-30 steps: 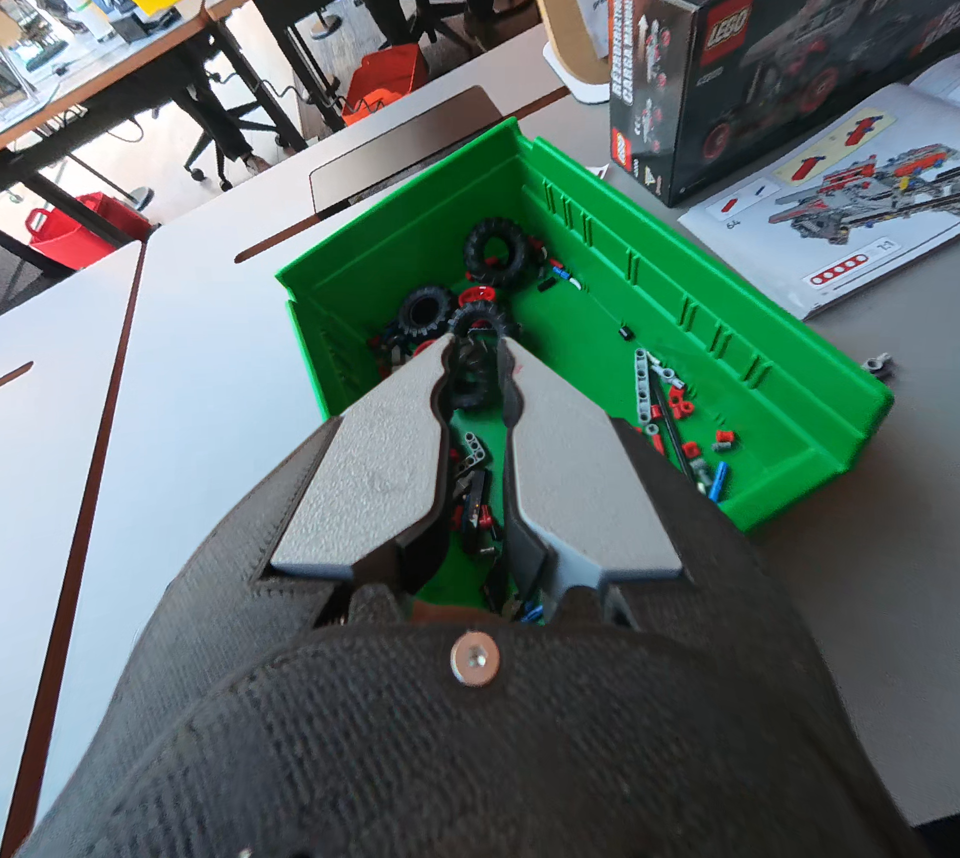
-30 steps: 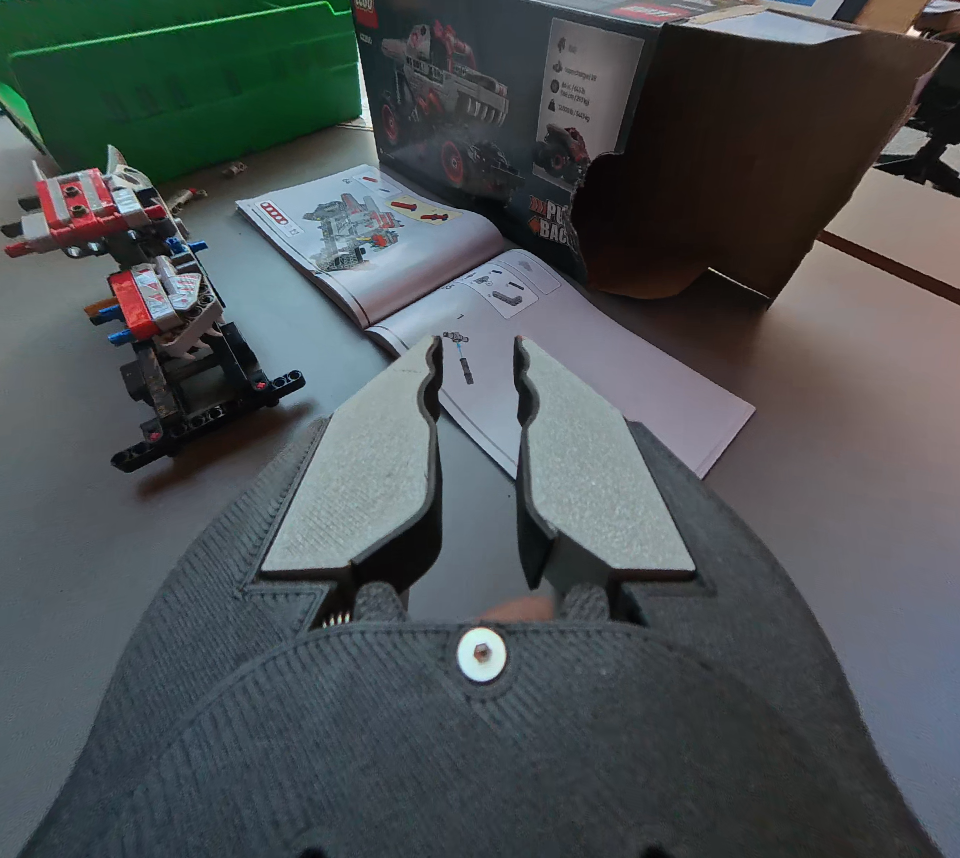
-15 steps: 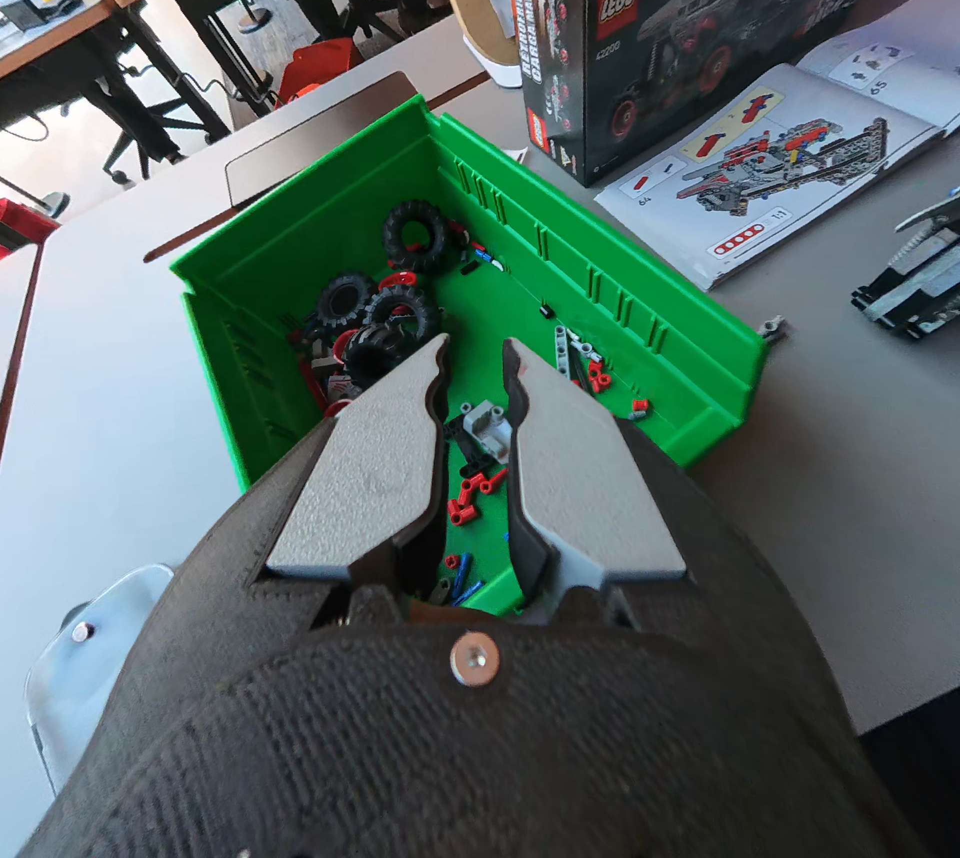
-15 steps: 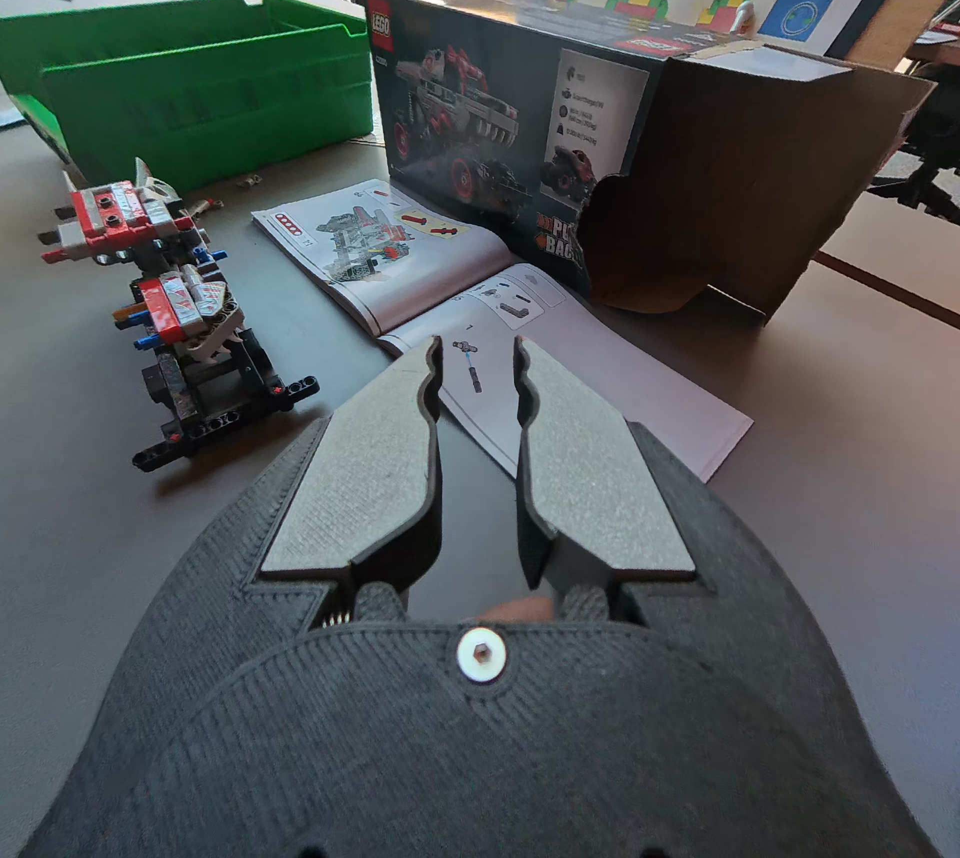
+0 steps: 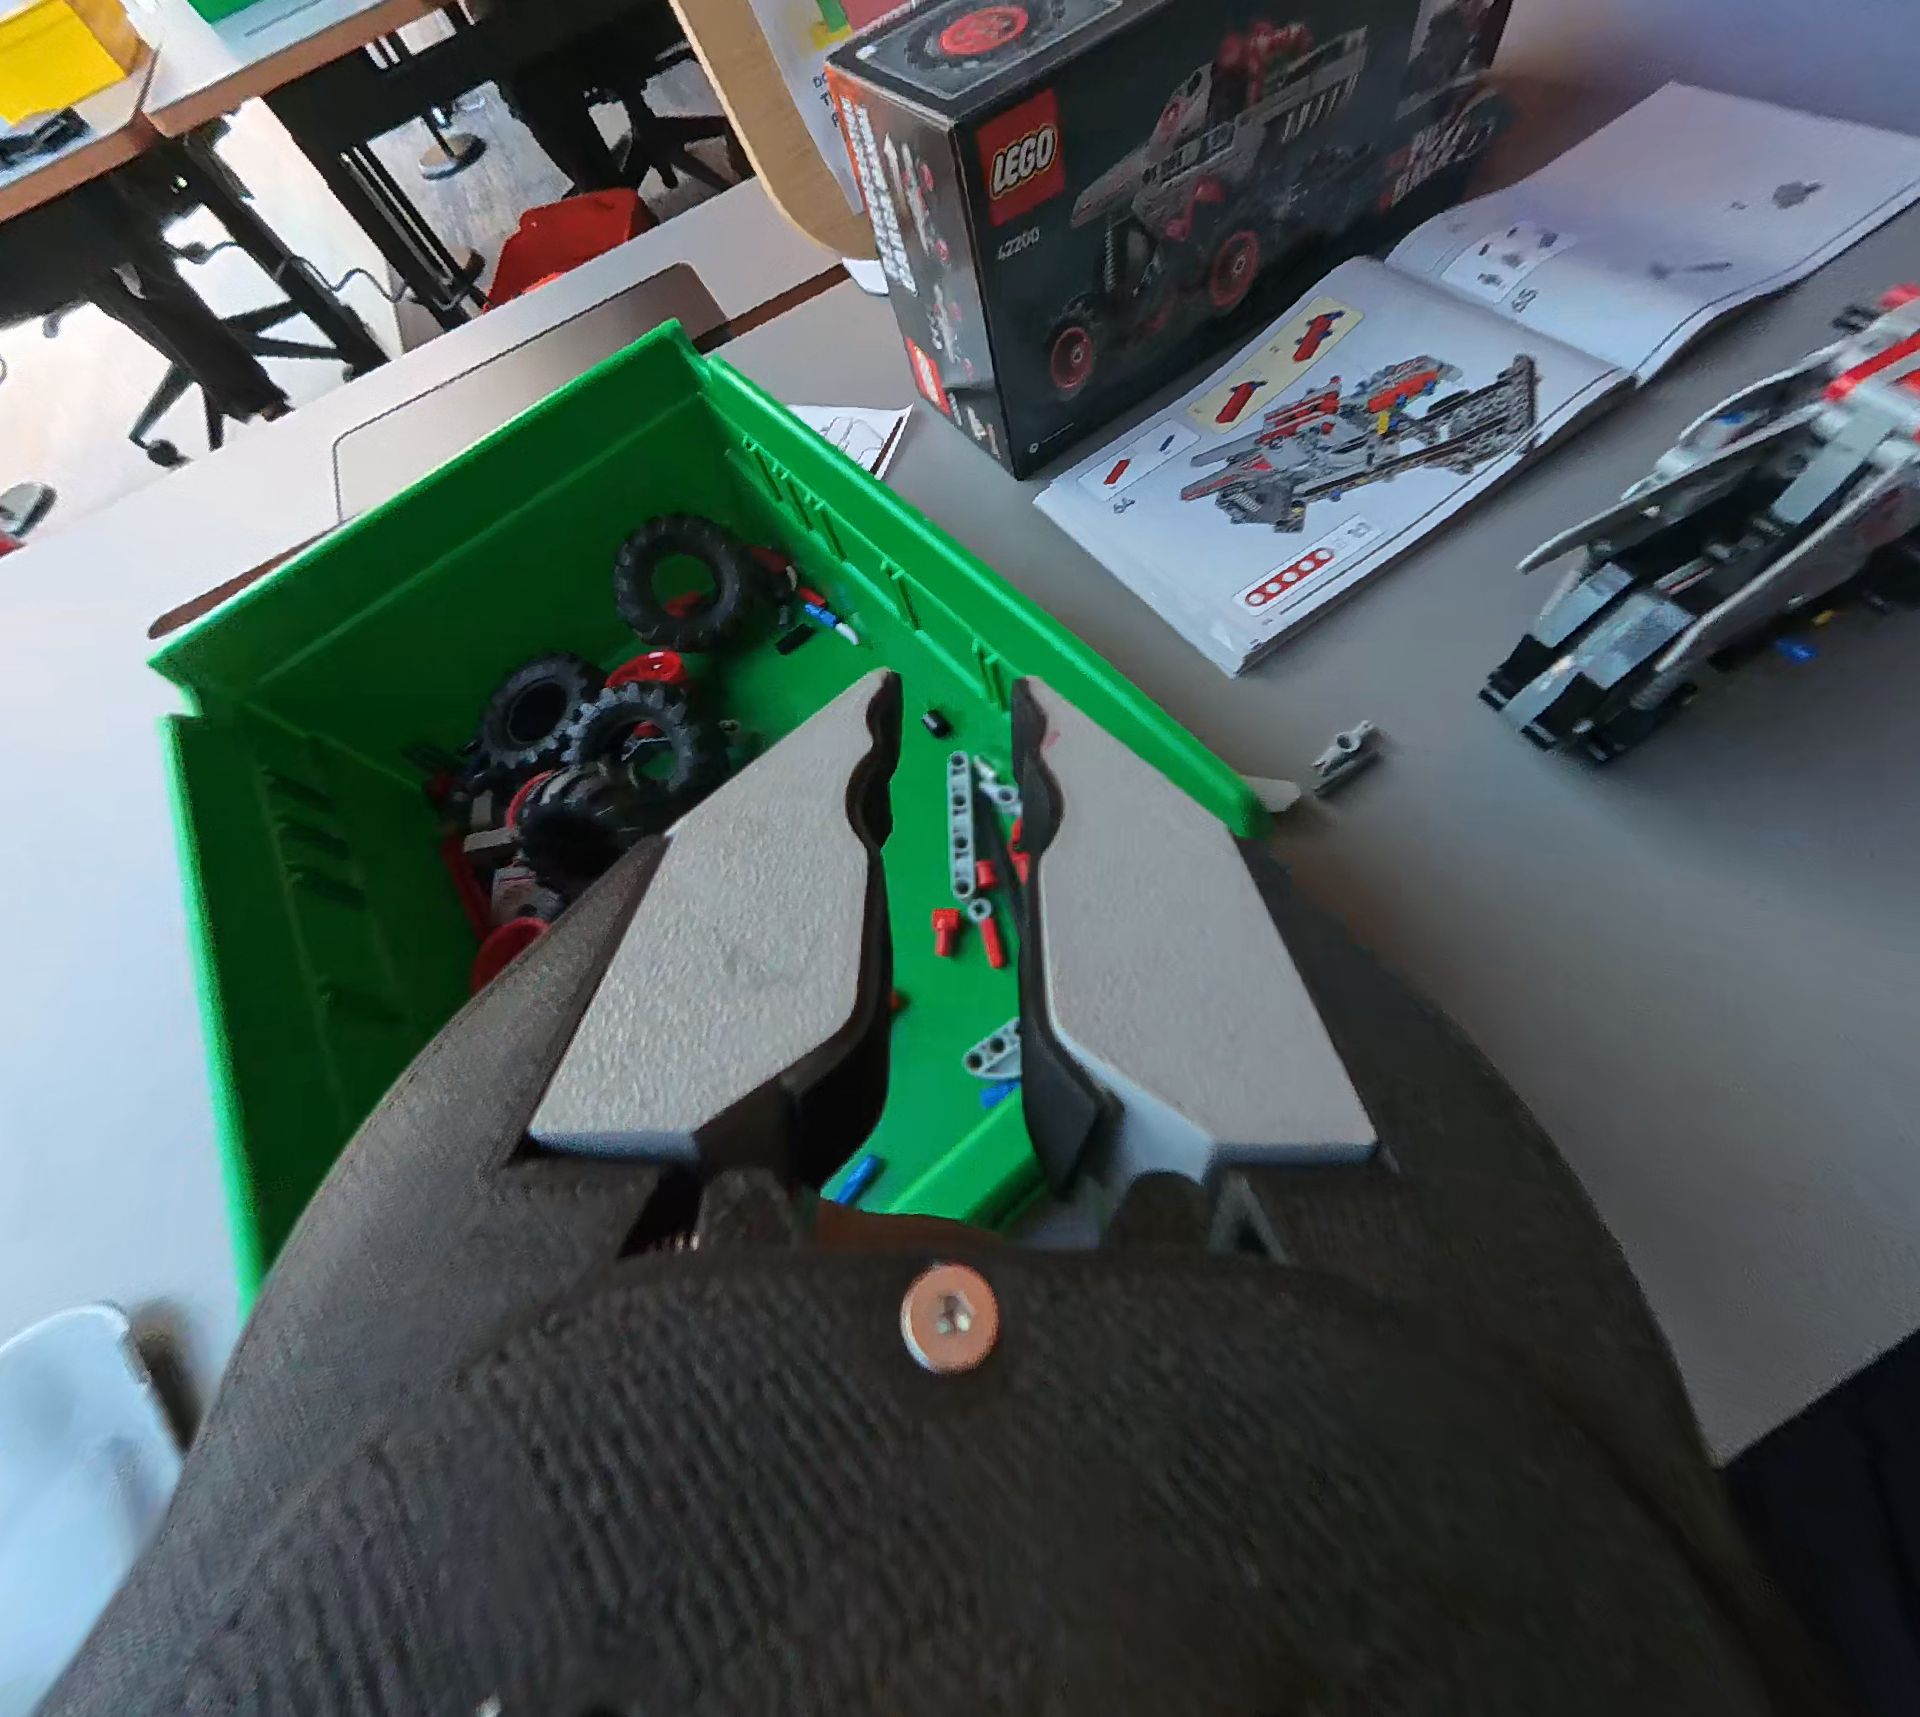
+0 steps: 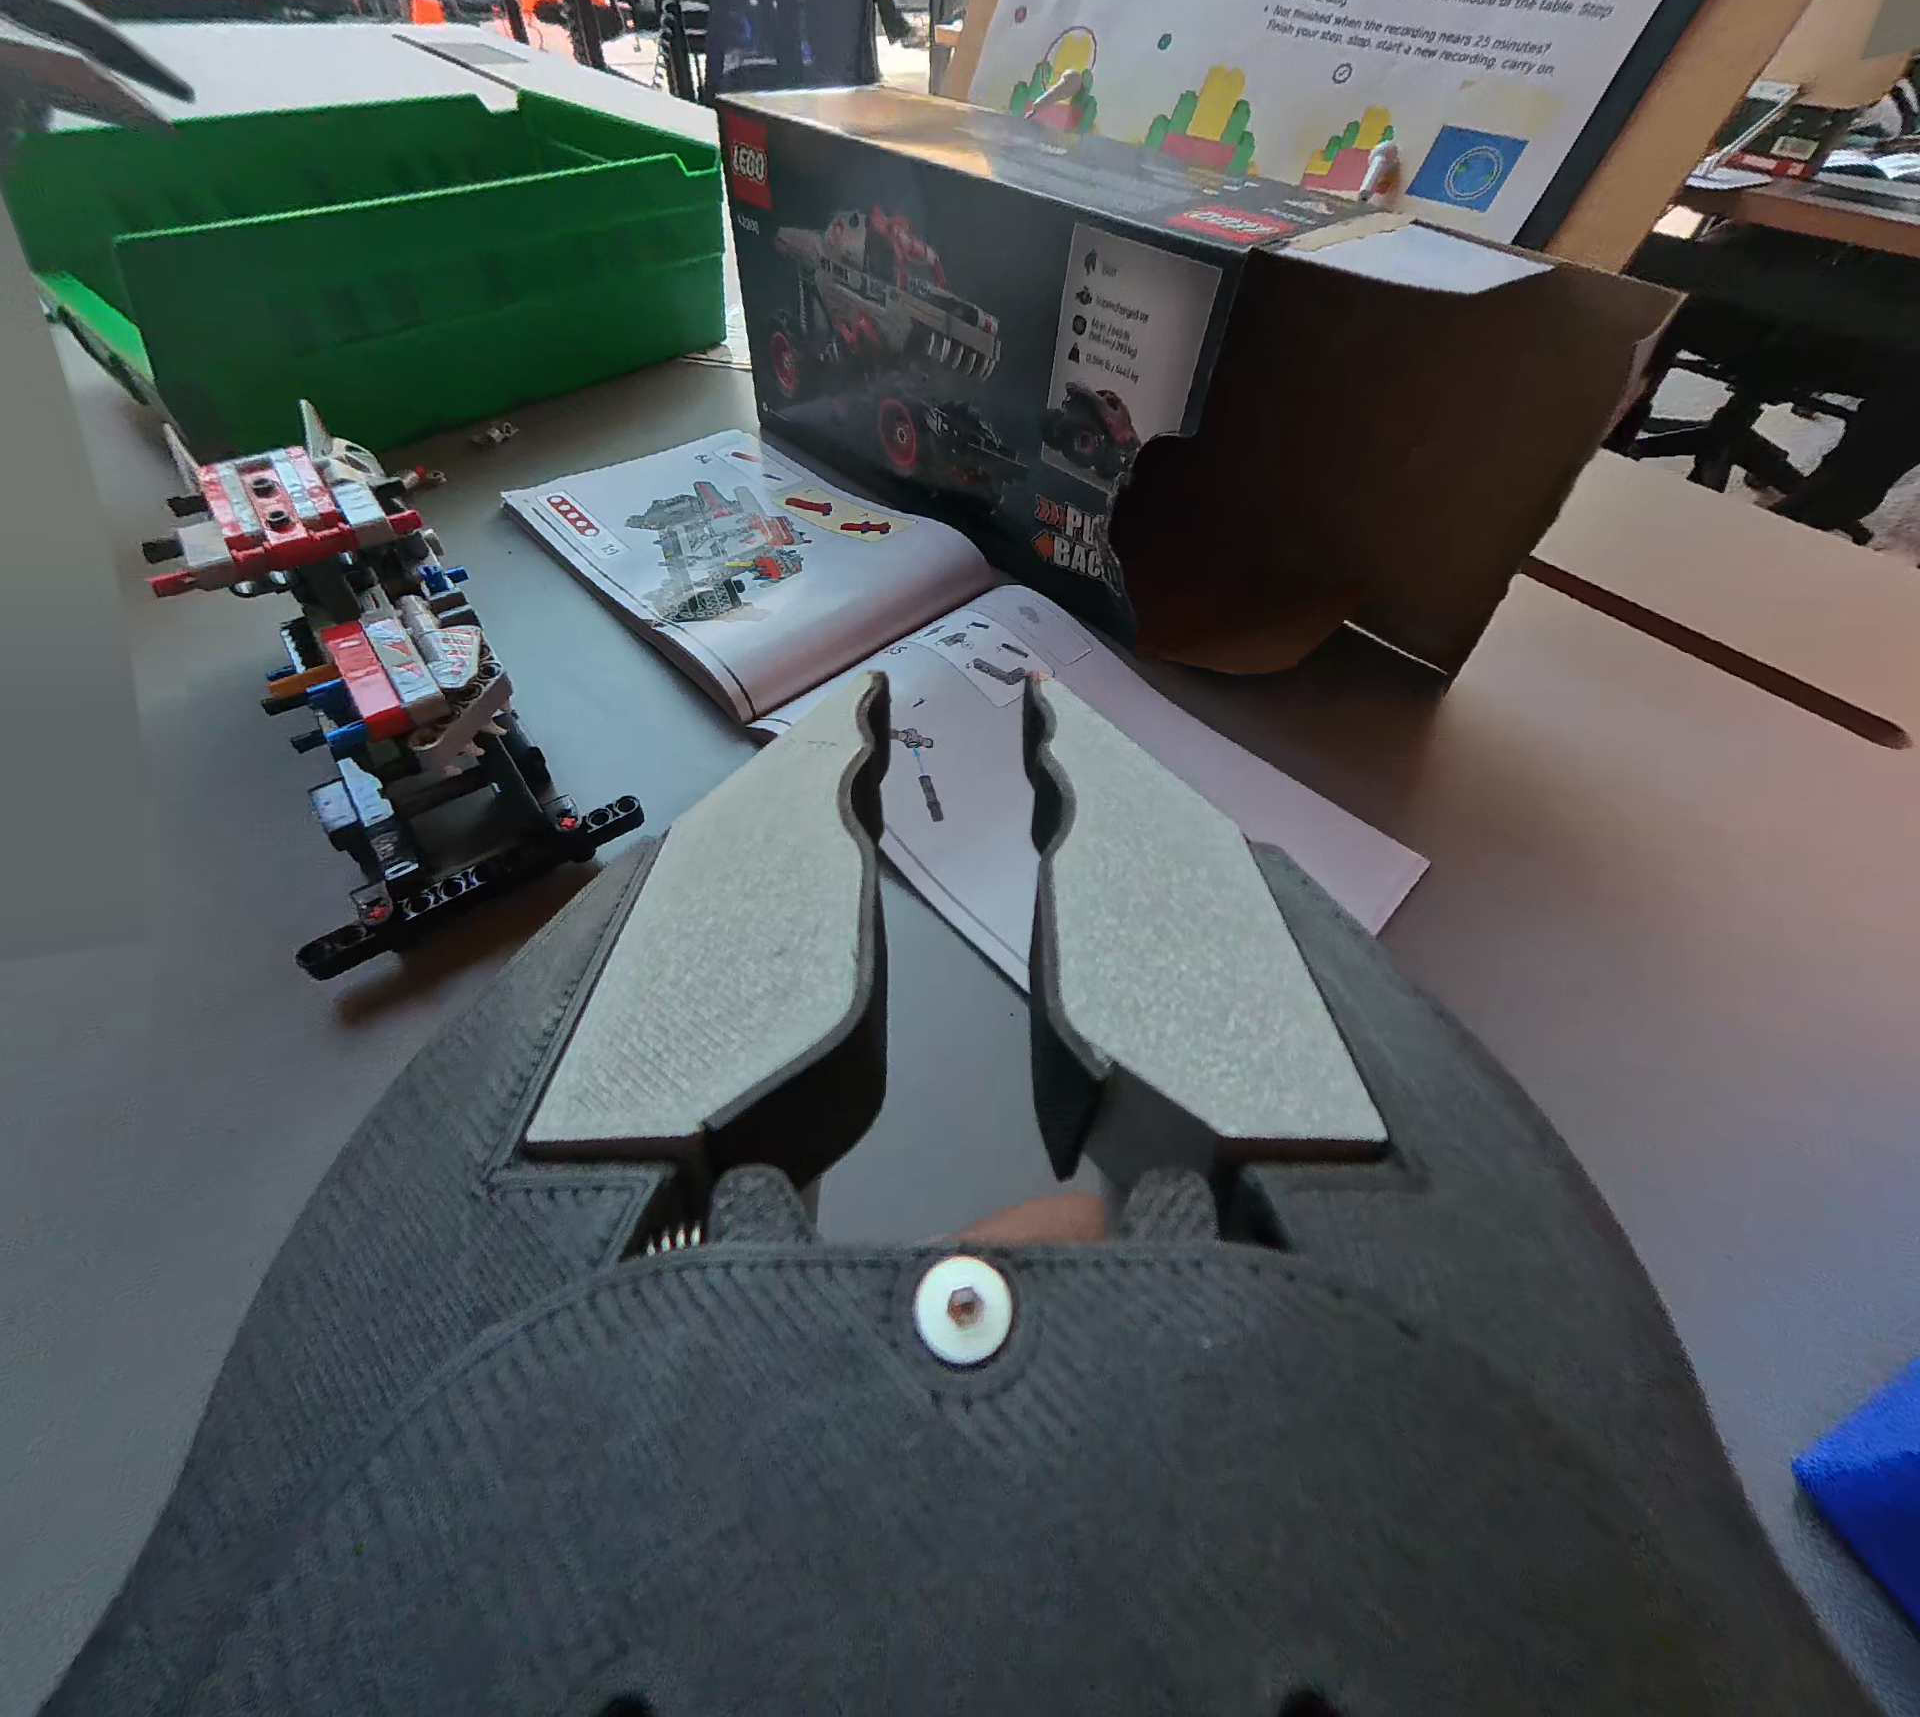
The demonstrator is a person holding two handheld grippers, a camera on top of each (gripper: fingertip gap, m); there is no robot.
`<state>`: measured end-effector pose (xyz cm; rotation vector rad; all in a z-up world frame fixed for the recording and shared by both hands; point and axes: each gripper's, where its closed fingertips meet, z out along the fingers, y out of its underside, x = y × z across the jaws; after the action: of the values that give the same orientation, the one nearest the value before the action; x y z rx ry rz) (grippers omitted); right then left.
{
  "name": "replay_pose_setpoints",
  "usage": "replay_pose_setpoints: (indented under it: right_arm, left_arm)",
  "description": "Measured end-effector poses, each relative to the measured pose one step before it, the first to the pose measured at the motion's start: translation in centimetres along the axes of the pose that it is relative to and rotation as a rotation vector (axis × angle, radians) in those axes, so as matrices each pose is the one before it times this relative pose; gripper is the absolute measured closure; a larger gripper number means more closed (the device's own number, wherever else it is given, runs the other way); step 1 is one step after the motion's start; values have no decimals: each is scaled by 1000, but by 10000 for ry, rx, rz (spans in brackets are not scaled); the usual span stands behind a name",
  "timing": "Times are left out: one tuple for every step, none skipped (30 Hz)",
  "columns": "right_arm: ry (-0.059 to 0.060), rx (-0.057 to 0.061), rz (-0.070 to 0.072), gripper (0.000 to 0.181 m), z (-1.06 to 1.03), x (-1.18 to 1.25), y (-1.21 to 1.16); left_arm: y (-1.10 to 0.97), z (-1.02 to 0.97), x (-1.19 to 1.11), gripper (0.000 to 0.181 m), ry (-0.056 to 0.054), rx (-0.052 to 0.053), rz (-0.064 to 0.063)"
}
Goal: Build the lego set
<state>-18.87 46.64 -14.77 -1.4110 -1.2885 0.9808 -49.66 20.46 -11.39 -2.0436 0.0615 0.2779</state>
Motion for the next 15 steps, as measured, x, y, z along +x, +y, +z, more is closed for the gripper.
replay_pose_setpoints:
  right_arm:
    - [80,19,3,159,-142,130,-83]
    - [42,8,26,160,-109,97,-45]
    - [-20,12,47,160,-84,-7,-46]
    - [-70,32,44,160,-46,-99,-90]
    - [-73,36,24,160,-27,-143,-81]
    - [-55,25,0,160,0,-145,-74]
    - [-43,8,-22,160,5,-155,-44]
    - [-31,-1,-40,160,16,-158,-37]
    - [-19,3,-54,160,-4,-139,-48]
    - [2,12,-64,160,-20,-99,-77]
    - [25,21,-71,160,-42,-49,-85]
    - [36,21,-63,160,-65,4,-68]
    - [34,12,-41,160,-54,35,-47]
    - [26,10,-14,160,-58,65,-41]
    - [11,18,14,160,-54,54,-29]
  left_arm:
    - [-262,-54,526,163,174,200,-110]
    - [-271,16,509,164,172,63,52]
    - [-355,113,263,164,36,-84,187]
    - [-596,178,138,164,-47,-115,306]
    - [-808,266,272,164,29,-122,412]
    - [-844,368,502,164,186,-187,460]
    - [-728,543,645,165,338,-306,433]
    - [-451,767,808,164,533,-455,396]
    - [-278,997,745,163,582,-548,415]
    - [-217,1157,214,162,304,-567,439]
    - [40,1280,131,162,277,-742,527]
    - [356,1355,591,161,580,-965,585]
    - [384,1367,574,161,600,-1060,572]
    - [100,1339,-89,161,167,-936,437]
    - [176,1304,-200,162,44,-960,488]
